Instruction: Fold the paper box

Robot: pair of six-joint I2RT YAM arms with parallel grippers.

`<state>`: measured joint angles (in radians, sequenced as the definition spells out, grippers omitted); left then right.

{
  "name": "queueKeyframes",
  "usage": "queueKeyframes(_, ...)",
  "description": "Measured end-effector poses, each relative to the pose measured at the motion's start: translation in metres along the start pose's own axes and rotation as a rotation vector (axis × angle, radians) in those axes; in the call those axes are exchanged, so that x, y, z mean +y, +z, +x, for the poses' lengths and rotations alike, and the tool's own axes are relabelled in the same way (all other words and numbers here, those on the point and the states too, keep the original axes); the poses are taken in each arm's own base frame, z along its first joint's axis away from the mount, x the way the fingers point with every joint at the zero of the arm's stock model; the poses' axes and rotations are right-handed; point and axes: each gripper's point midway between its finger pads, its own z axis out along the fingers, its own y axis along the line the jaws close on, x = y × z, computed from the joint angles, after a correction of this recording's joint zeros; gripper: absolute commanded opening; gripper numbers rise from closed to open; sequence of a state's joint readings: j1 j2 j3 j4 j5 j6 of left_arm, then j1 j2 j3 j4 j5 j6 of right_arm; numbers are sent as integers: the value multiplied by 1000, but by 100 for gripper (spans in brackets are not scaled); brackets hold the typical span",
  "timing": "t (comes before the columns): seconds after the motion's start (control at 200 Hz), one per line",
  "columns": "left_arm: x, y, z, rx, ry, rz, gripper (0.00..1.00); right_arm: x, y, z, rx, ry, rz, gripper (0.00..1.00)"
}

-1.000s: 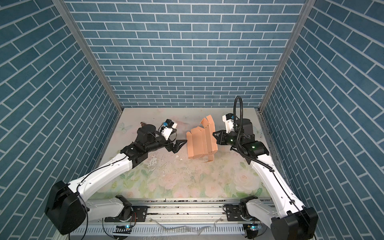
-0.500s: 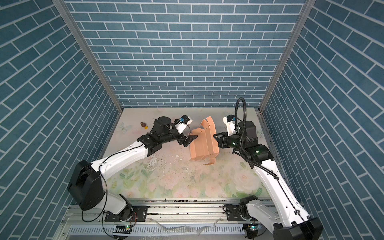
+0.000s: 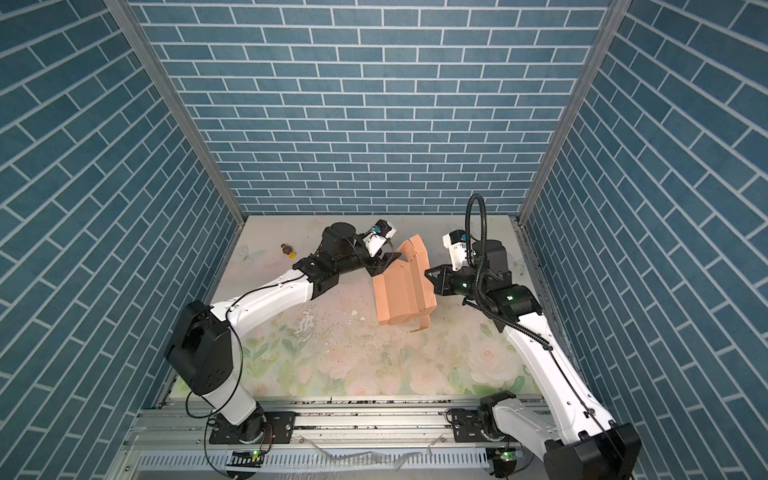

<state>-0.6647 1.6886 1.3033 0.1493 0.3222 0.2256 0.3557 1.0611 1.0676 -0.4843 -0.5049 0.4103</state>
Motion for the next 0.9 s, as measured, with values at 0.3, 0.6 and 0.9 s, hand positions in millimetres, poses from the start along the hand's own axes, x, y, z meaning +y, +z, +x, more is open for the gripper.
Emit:
queueKeyframes(0.3, -2, -1, -4, 3, 8, 14, 25, -4, 8, -1, 17, 9, 5, 0)
queueKeyframes(0.6, -1, -2, -14, -14, 15, 19, 12, -5, 11, -2, 24, 12, 7, 0)
queueKeyframes(0.9, -4, 0, -14, 1, 8, 41, 0, -5, 11, -3, 19, 9, 5, 0)
